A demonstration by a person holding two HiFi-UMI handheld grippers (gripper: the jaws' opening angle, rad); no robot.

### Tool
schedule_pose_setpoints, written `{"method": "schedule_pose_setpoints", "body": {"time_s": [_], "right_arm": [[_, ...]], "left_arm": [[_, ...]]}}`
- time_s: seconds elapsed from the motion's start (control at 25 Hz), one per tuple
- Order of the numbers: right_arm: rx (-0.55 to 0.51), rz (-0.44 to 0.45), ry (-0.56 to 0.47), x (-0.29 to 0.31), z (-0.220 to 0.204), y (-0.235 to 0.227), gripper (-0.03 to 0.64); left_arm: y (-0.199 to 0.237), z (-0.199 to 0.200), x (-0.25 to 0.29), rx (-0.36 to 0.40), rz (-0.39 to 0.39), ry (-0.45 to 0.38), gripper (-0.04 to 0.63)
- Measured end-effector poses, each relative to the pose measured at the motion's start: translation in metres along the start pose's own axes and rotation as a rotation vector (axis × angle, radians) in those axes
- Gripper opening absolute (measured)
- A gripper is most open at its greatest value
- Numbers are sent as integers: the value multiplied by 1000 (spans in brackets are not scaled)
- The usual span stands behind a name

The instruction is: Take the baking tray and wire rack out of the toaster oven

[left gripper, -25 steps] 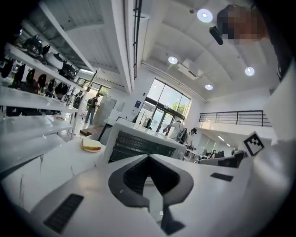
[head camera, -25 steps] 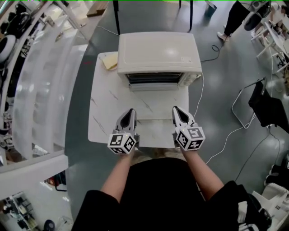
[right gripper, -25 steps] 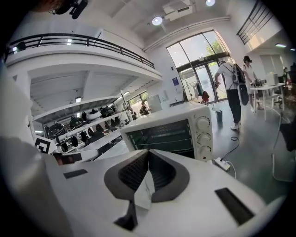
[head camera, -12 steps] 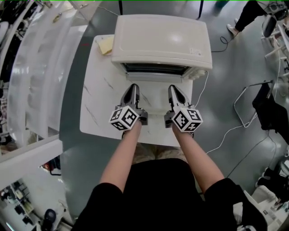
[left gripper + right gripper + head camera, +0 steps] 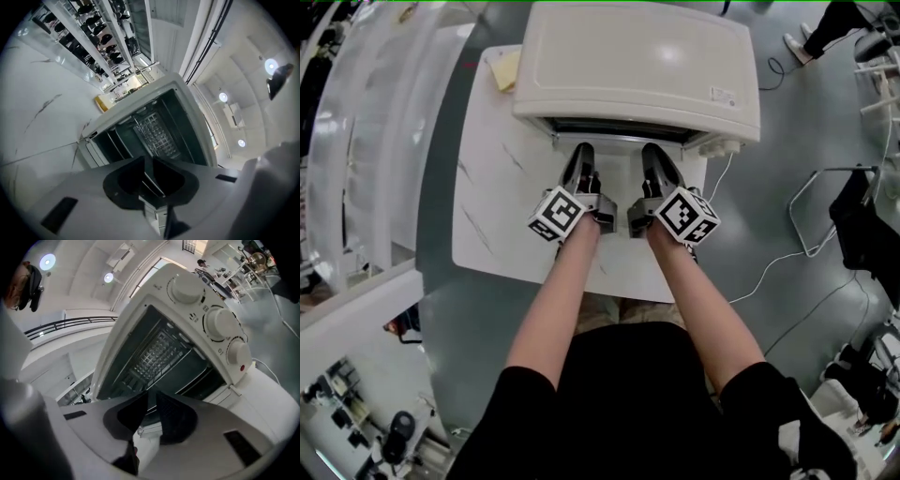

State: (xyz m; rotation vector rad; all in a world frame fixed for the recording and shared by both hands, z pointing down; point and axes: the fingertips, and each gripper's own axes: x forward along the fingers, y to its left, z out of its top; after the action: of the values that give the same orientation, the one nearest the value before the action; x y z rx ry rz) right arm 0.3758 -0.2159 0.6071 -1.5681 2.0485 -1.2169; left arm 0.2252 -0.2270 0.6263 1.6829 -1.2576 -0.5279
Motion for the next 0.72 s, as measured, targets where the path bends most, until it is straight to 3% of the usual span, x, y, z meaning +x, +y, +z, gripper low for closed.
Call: {"method": "schedule_pose_setpoints", "body": {"time_s": [0.08,0.24,0.48,0.72], "right_arm": [[46,-1,0,11,0,-7,108],[129,-26,-2,29,-3,-28,122],[219,-62,-6,45,-2,-49,135],[302,-94,-57,55,4,-69,143]], "left_arm": [[3,-4,11,-17,-9,30,89],[15,-8,32,-67,-6,56,129],[26,-21,53,-117,9,96,132],[32,-24,74,-169,18,68,132]]}}
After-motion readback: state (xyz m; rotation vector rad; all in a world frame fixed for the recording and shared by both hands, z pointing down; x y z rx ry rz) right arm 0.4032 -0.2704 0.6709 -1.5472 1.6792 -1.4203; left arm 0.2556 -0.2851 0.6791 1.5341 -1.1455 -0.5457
